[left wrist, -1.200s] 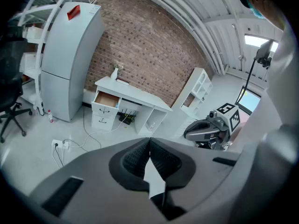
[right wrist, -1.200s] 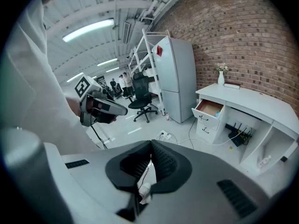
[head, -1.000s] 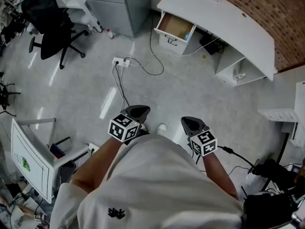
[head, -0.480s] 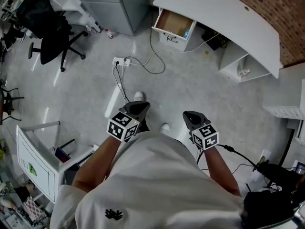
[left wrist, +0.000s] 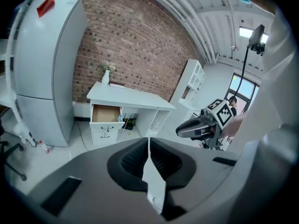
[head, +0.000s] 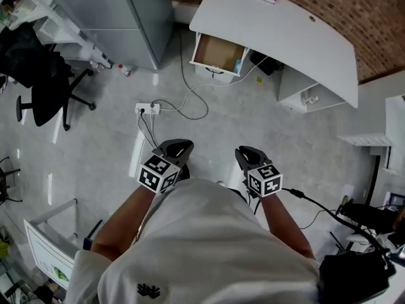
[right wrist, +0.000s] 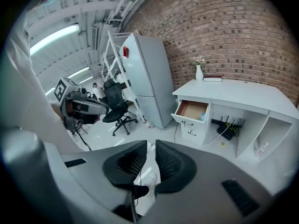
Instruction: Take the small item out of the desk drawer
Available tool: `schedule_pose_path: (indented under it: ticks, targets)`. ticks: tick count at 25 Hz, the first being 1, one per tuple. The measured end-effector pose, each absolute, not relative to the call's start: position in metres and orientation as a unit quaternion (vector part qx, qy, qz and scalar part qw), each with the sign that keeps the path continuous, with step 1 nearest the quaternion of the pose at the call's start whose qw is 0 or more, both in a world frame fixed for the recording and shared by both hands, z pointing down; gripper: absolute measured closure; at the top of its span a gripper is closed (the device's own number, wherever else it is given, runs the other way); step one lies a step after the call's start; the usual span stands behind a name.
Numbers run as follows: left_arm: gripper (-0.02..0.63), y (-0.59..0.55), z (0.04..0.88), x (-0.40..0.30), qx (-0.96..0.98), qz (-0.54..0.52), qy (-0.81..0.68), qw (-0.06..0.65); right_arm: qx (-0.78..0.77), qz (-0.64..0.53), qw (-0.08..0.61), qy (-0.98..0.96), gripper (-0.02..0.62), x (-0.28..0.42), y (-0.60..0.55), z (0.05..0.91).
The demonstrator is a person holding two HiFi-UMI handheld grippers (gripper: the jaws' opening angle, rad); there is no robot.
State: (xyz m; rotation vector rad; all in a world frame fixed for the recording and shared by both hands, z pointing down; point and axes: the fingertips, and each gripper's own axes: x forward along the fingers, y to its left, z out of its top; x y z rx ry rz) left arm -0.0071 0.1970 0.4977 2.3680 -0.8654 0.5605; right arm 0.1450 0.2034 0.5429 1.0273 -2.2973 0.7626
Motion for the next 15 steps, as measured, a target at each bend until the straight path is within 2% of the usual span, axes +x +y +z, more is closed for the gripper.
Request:
schedule_pose_path:
  ticks: [7, 15]
  targets:
    - [0.581, 0.116, 0.509, -0.099, 0.886, 0.230, -0.305, 0.262, 0.447, 0.300, 0.242, -0.808, 0.512, 0.088, 0.092, 0.564]
    - [0.581, 0.035, 0.516, -0.121, 0.866, 0.219, -0.347, 0.284, 0.489, 0.333, 0.257, -0.764, 0.483, 0.108, -0.032, 0.608]
